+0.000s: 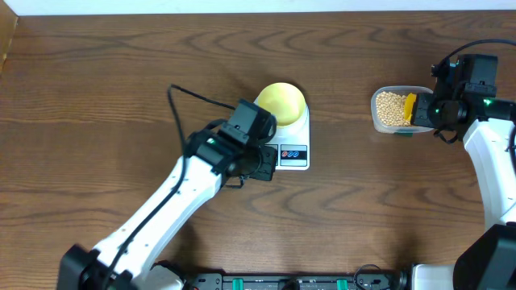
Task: Scoop item into bowl and weigh 50g on scale
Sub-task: 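Reach the left gripper to the scale's front buttons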
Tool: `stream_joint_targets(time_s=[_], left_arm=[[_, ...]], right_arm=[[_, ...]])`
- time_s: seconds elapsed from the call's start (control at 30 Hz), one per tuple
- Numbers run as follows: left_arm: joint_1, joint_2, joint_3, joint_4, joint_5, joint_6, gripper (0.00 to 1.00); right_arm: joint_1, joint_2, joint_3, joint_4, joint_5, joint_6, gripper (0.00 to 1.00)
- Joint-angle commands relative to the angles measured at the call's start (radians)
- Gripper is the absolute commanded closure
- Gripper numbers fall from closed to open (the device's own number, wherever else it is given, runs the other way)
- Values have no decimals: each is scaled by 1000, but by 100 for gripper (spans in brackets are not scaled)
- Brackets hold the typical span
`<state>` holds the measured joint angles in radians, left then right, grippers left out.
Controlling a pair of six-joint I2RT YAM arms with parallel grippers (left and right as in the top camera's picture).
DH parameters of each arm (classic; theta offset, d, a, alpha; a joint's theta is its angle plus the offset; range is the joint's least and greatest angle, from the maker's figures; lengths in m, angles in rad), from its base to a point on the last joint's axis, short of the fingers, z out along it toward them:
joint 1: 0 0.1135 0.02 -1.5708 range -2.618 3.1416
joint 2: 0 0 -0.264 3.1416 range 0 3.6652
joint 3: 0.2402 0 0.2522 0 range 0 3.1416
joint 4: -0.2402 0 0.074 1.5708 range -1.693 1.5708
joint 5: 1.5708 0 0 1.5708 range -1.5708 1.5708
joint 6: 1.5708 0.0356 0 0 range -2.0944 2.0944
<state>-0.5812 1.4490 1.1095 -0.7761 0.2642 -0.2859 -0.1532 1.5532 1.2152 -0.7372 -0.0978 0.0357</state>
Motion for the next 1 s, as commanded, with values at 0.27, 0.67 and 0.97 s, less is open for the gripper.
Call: stream_joint_targets(time_s=[0.27, 0.67, 0.97], left_arm=[[-44, -46, 7, -8, -42, -23, 93], [-44, -333, -145, 51, -221, -104, 93], [-44, -151, -257, 341, -220, -184, 93]], right_arm=[[-10, 5, -7, 4, -6, -14, 99], [-10, 5, -7, 6, -6, -15, 99], [-10, 5, -7, 5, -6, -14, 99]])
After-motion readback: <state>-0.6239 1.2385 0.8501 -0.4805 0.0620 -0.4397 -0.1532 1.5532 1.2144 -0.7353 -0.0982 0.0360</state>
